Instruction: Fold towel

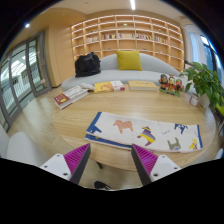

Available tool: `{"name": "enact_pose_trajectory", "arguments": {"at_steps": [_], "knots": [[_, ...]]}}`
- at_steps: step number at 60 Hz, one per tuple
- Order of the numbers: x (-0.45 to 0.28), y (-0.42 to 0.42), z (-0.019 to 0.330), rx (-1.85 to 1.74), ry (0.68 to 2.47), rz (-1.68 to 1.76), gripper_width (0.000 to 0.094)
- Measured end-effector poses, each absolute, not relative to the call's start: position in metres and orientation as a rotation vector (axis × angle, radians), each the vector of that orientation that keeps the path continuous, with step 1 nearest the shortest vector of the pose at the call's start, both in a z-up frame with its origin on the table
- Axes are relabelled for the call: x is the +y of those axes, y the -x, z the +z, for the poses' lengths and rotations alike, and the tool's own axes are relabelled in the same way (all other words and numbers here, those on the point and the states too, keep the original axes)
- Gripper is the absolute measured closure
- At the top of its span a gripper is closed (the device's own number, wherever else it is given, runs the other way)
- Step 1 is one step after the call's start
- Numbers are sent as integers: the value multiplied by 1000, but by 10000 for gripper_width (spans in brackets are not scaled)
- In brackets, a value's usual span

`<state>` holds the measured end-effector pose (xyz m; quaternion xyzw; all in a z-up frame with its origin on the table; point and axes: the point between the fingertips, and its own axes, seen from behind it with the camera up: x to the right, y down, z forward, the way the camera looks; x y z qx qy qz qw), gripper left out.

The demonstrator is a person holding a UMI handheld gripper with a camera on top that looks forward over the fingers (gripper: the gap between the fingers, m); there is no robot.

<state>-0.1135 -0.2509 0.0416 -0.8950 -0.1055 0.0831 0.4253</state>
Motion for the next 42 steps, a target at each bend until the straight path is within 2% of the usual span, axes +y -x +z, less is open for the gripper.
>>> {"name": "enact_pose_trajectory", "arguments": {"at_steps": [8, 18, 21, 29, 32, 34, 42], "knots": [[-208, 165, 20, -256, 2253, 224, 87], [-162, 191, -5, -222, 2262, 168, 86], [-157, 187, -17, -225, 2288, 132, 119], [-148, 191, -15, -290, 2218, 78, 477], [-145, 193, -17, -334, 2198, 89, 706], [-143, 190, -16, -338, 2187, 73, 910], [-146, 193, -13, -339, 2201, 106, 913]]}}
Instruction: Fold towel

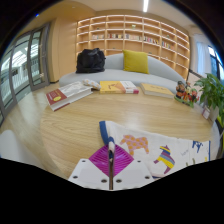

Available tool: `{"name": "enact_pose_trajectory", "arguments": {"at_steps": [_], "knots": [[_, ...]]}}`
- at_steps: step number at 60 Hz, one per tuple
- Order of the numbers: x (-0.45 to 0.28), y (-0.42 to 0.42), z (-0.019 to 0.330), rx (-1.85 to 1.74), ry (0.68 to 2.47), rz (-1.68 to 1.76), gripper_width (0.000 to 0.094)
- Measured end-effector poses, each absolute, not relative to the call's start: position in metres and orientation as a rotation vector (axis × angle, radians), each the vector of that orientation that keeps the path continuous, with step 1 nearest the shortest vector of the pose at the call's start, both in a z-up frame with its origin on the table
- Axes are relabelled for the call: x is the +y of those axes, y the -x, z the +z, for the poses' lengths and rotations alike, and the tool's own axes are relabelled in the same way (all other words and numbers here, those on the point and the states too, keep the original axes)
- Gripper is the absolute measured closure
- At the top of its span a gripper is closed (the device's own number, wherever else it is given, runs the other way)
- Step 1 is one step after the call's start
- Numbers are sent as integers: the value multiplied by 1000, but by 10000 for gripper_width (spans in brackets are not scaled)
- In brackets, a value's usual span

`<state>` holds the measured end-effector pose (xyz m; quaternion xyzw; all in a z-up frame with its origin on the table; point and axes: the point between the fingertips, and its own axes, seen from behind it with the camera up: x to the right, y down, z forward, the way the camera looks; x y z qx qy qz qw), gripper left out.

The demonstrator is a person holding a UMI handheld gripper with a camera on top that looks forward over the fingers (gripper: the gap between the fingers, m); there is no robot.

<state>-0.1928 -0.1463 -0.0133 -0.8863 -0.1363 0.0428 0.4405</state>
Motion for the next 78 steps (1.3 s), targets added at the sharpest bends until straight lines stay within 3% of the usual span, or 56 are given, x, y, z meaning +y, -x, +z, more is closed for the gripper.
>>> {"name": "enact_pose_trajectory", "arguments": {"at_steps": [7, 17, 22, 28, 36, 38, 42, 43, 46, 58, 78], "knots": [[-166, 218, 19, -302, 2201, 321, 914], [-174, 210, 141, -222, 2003, 539, 911], [-167, 161, 174, -143, 1946, 538, 911], [-151, 89, 163, -72, 1959, 449, 911], [-145, -11, 94, 47, 2078, 314, 871], [-145, -31, 78, 72, 2104, 288, 761], [-152, -67, 52, 101, 2155, 230, 275], [-154, -77, 48, 112, 2161, 209, 194], [-158, -102, 45, 130, 2164, 149, 83], [-193, -138, 80, 75, 2118, 80, 89], [-282, -126, 135, -77, 2088, 61, 87]]}}
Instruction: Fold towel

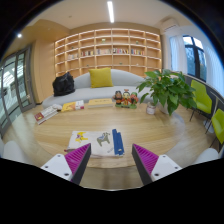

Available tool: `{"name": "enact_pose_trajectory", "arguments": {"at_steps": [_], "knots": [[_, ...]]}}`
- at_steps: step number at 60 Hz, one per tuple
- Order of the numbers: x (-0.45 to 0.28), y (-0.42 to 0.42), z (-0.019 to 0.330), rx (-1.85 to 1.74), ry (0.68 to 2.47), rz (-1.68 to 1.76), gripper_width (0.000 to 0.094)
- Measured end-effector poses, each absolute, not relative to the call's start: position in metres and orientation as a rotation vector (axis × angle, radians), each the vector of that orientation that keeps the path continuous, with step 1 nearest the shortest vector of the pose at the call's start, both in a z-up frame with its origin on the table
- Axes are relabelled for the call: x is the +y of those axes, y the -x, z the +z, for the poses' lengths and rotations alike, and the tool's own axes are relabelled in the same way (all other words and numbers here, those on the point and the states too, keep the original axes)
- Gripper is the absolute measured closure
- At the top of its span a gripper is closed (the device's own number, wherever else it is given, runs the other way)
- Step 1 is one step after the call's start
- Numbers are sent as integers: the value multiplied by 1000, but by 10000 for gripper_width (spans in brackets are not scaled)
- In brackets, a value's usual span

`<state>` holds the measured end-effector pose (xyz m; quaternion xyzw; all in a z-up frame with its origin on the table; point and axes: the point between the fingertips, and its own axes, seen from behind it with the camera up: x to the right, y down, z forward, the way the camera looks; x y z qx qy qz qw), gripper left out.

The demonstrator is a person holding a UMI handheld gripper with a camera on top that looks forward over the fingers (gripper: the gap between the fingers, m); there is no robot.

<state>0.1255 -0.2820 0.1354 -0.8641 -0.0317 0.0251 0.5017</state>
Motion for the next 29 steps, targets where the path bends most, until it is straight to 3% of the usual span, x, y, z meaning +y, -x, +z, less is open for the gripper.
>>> {"name": "enact_pose_trajectory", "arguments": {"at_steps": [29], "knots": [[-323, -120, 157, -149, 2043, 46, 82]]}}
